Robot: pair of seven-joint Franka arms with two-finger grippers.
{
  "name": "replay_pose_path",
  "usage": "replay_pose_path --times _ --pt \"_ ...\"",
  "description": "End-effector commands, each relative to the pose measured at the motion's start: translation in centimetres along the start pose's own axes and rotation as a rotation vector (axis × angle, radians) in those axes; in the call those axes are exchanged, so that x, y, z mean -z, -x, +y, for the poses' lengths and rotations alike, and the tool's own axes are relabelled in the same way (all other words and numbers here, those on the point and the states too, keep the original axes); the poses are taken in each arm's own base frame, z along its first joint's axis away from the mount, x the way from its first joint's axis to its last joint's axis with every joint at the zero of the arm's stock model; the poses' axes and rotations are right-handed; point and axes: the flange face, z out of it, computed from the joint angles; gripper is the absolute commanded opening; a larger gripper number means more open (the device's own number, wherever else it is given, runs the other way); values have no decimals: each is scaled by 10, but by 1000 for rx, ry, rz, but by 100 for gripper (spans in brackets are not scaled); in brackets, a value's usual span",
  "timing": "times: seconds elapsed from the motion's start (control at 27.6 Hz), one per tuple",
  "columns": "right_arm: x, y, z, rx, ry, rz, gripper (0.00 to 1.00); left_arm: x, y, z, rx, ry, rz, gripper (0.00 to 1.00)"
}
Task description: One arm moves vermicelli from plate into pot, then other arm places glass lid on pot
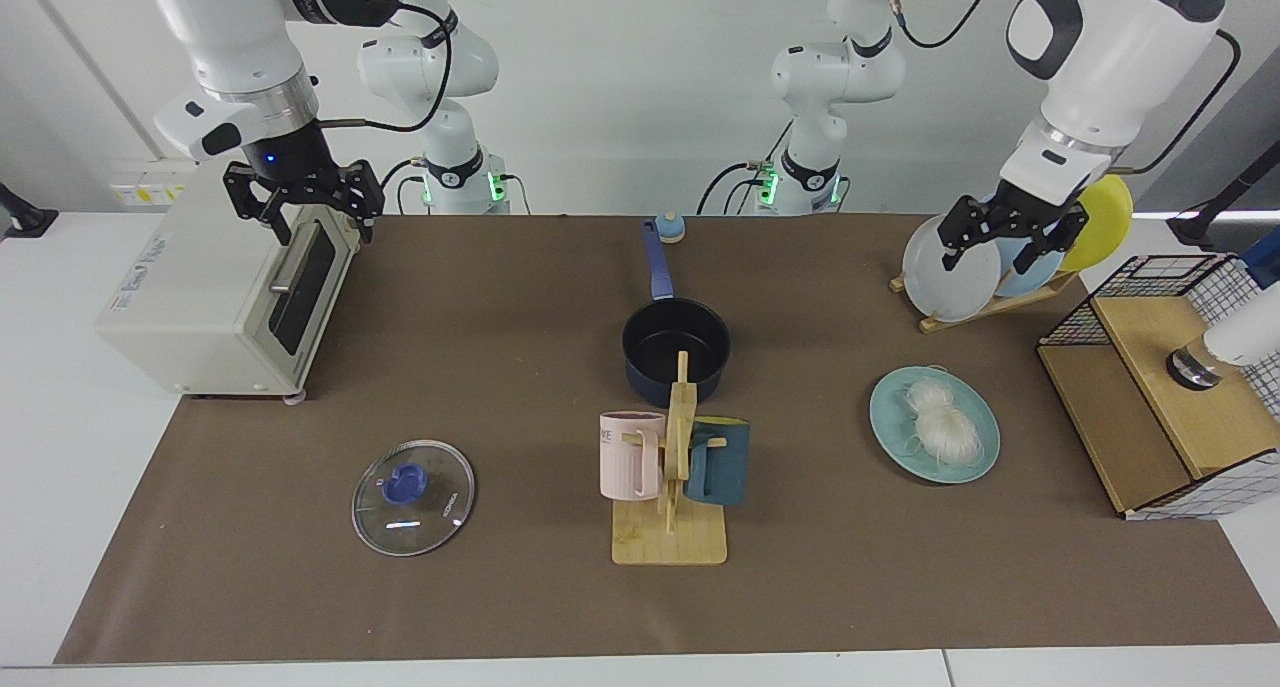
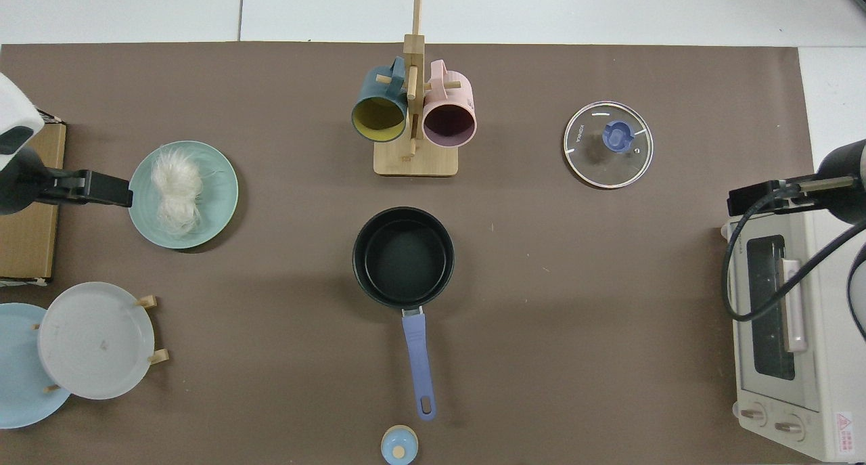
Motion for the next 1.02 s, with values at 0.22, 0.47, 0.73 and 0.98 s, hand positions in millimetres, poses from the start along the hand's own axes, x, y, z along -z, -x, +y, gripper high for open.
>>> replay_pose_path --times 0.22,0.47,0.73,0.98 --pt "-36 -62 2 8 8 -23 98 -87 -64 -36 55 -12 73 100" --pt "-87 -114 1 11 14 4 98 -162 -89 -37 119 -13 61 100" --pt "-150 -147 0 23 41 39 98 -218 -84 -40 103 -26 16 100" --pt "-216 -173 -5 18 45 75 98 -253 -74 -43 112 -25 23 100"
